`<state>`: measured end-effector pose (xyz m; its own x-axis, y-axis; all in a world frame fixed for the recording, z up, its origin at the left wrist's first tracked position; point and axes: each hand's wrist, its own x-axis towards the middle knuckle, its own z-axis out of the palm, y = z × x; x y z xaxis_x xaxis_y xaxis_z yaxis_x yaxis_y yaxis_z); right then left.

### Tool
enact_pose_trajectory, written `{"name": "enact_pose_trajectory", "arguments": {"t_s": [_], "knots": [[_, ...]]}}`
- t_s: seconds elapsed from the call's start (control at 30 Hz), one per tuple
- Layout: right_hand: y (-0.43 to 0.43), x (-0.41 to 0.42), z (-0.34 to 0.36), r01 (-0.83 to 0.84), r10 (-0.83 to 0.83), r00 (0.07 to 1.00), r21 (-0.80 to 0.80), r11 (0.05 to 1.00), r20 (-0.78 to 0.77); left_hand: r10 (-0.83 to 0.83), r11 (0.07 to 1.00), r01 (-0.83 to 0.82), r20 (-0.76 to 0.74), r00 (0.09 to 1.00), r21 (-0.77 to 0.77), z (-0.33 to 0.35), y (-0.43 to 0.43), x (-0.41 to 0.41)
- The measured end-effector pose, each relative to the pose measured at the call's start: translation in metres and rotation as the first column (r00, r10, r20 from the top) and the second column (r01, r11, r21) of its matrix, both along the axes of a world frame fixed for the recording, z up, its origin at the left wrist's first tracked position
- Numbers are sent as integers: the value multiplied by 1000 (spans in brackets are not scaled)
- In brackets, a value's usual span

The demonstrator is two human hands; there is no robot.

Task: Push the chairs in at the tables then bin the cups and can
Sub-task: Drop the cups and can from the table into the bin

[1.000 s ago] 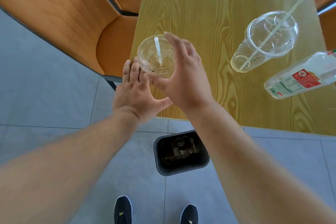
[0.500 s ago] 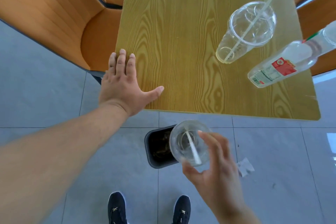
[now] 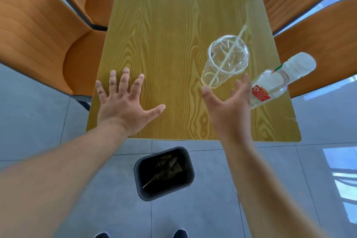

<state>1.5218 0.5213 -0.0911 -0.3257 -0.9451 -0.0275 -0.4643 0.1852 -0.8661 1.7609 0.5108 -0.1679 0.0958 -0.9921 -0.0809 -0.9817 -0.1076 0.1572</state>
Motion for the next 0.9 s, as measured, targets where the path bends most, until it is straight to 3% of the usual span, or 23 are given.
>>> {"name": "enact_pose_trajectory", "arguments": {"t_s": [0.17,0.23,0.37,0.5,0.67,0.73,0.83,0.9], "knots": [[-73,6,-23,169,-171,977,27,985,130,5,1000,-5,-7,1000,-1,-3,-1,-1],[-82,2,-29,166,-165,980,-4,986,112,2,1000,-2,-3,1000,-3,-3,0,-1],[-45,5,-32,-50,50,999,-36,998,-3,8,1000,-8,-6,1000,-10,-4,-1,0],[61,8,-41,-289,287,957,31,957,41,16,1000,-16,-1,1000,-9,-3,-3,-2],[180,7,-85,-417,422,906,262,871,39,14,1000,-14,11,1000,-8,-7,-2,-1],[195,0,-119,-435,491,867,354,828,-83,12,1000,-12,17,1000,-6,-7,-2,-1],[192,-16,-150,-341,475,869,527,779,-140,9,1000,-9,17,1000,-1,-6,-2,0],[188,-34,-159,-257,395,903,527,811,-168,7,1000,-7,10,1000,1,-4,-3,0]]}}
